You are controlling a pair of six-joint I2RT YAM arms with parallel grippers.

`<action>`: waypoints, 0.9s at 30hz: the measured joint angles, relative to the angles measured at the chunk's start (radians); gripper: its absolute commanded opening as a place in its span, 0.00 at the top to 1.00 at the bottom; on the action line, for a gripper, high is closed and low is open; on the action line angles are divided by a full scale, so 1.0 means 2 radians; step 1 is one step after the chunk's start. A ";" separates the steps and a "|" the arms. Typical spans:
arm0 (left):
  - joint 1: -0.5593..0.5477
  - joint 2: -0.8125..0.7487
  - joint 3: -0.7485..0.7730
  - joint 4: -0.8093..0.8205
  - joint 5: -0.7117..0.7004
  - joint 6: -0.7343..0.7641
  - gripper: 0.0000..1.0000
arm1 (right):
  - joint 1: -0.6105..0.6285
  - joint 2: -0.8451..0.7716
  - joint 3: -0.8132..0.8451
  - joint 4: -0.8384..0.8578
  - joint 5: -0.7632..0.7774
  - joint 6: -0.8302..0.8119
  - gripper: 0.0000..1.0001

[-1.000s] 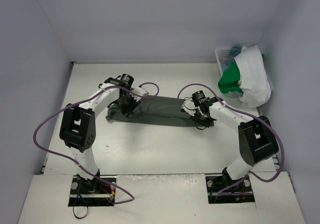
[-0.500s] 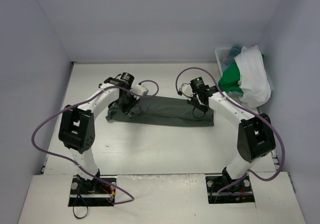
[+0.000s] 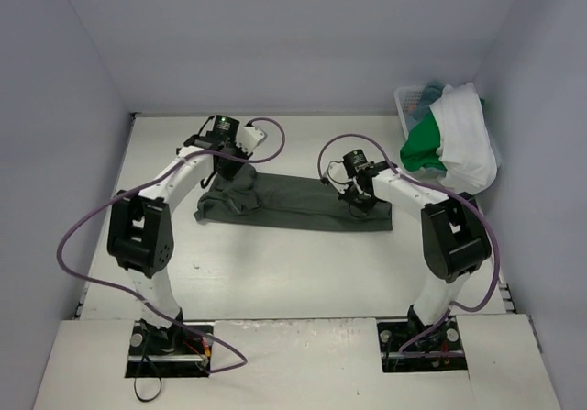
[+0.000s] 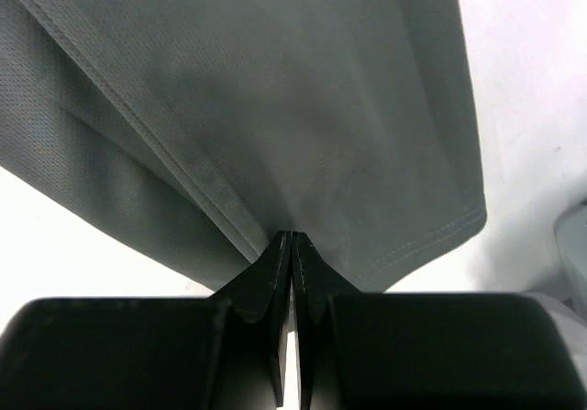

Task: Fold and stack the t-shirts

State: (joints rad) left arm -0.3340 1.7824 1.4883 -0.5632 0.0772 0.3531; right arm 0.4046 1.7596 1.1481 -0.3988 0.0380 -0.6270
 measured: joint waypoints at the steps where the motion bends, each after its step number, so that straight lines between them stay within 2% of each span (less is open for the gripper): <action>1: 0.002 0.016 0.006 0.004 0.000 0.000 0.83 | 0.000 0.001 0.000 0.000 -0.002 0.000 1.00; 4: 0.010 0.065 0.023 0.014 0.000 0.000 0.83 | 0.000 0.003 -0.001 0.005 -0.006 0.000 1.00; 6: 0.016 0.094 0.034 0.015 0.000 0.000 0.72 | 0.000 0.003 -0.003 0.009 -0.009 0.000 1.00; 9: 0.024 0.125 0.054 0.016 0.001 -0.004 0.62 | 0.000 0.003 -0.010 0.014 -0.011 0.000 1.00; 11: 0.028 0.134 0.065 0.018 0.000 -0.008 0.60 | 0.000 0.003 -0.015 0.017 -0.011 0.000 1.00; 27: 0.037 0.142 0.086 0.033 0.030 -0.020 0.58 | 0.000 0.011 -0.024 0.025 -0.012 0.000 1.00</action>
State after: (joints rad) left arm -0.2607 2.0666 1.6611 -0.4976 0.1364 0.3126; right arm 0.4046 1.7821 1.0992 -0.3489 0.0139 -0.6277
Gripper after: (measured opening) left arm 0.425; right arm 0.002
